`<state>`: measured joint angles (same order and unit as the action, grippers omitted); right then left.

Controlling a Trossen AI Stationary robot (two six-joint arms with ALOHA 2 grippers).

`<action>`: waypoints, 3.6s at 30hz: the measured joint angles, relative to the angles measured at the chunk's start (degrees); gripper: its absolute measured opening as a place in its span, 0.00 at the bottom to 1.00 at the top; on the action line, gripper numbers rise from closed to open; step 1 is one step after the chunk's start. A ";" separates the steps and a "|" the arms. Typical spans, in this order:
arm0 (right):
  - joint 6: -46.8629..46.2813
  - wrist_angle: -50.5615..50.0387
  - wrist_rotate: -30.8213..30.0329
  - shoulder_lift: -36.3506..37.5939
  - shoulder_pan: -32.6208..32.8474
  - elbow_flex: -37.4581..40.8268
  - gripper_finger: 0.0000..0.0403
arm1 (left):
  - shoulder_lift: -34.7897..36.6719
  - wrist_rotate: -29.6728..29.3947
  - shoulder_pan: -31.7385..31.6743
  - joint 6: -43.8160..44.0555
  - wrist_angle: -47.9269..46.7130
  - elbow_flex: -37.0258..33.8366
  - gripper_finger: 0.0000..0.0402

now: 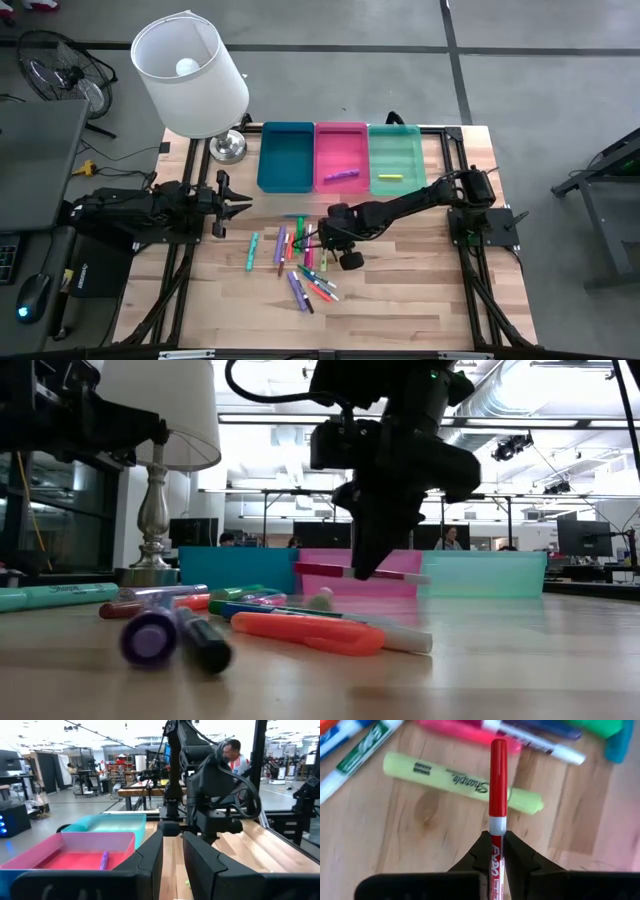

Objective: Pick & Place Markers
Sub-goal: Put the red dry erase marker into the dark blue bin

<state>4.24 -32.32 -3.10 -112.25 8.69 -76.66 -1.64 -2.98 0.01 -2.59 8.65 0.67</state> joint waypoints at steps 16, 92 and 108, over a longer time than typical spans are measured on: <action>0.70 8.86 -5.86 10.78 -0.07 -0.15 0.05 | -12.63 -1.25 0.00 -0.17 12.65 0.01 0.35; 10.15 44.09 -5.61 18.23 -4.66 -0.20 0.40 | -64.36 -0.08 0.00 -9.57 27.46 34.58 0.07; 9.69 26.00 -24.08 30.58 -4.48 -0.22 0.60 | -64.33 -25.25 -1.38 0.30 17.33 34.56 0.07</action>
<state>13.94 -6.32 -27.18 -81.67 4.21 -76.88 -65.98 -28.23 -1.37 -2.29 25.99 35.22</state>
